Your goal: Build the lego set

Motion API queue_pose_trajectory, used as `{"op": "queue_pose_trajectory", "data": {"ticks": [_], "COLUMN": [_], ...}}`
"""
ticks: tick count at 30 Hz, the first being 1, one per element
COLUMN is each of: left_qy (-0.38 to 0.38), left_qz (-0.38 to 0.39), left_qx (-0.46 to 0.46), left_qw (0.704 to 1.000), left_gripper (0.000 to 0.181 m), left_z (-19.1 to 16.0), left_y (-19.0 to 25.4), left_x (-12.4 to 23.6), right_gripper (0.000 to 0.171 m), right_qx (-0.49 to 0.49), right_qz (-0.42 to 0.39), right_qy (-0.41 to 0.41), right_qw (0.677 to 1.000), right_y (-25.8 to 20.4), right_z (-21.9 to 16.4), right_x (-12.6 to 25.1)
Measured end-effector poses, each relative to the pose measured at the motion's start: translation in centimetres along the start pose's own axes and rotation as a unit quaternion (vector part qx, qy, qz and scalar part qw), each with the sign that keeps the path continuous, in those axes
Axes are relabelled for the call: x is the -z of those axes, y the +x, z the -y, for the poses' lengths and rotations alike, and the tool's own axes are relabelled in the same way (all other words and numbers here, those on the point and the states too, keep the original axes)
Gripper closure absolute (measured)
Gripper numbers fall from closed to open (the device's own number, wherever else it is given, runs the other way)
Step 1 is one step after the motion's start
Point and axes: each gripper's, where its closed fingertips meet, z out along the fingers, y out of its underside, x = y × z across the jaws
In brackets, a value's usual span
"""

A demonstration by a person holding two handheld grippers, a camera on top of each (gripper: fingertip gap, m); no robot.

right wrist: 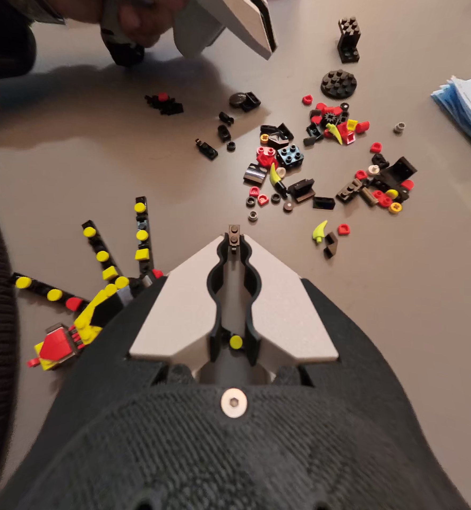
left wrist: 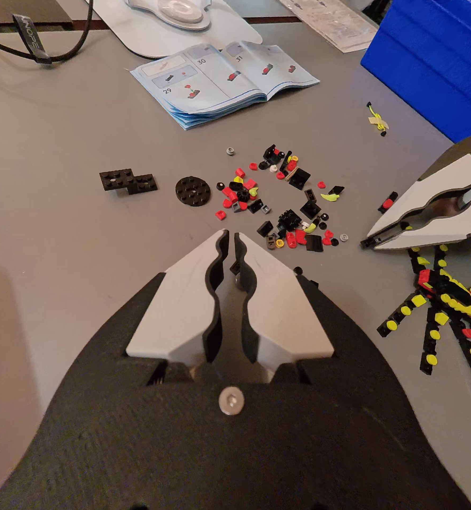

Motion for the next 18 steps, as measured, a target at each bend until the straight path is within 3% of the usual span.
{"op": "queue_pose_trajectory", "data": {"ticks": [6,9,11,15,18], "left_qy": [-0.007,-0.034,-0.067,-0.169,-0.157], "left_qz": [0.033,0.011,0.005,0.068,0.091], "left_qx": [-0.019,-0.015,-0.038,-0.107,-0.156], "left_qw": [0.999,0.999,0.997,0.977,0.971], "left_gripper": [0.178,0.173,0.168,0.169,0.173], "left_z": [0.0,-0.5,-1.8,-6.4,-5.8], "left_y": [-0.3,1.7,3.1,3.1,3.6], "left_x": [0.8,1.9,2.5,3.6,4.0], "right_gripper": [0.155,0.155,0.156,0.160,0.163], "right_qx": [-0.007,-0.002,-0.009,-0.070,-0.111], "right_qz": [-0.038,-0.087,-0.122,-0.145,-0.127], "right_qy": [0.035,0.041,0.056,0.108,0.126], "right_qw": [0.999,0.995,0.991,0.981,0.978], "right_y": [1.4,2.7,3.6,4.3,4.1], "right_z": [1.4,1.1,0.9,0.1,-0.9], "right_x": [2.6,5.5,8.0,11.7,11.9]}}
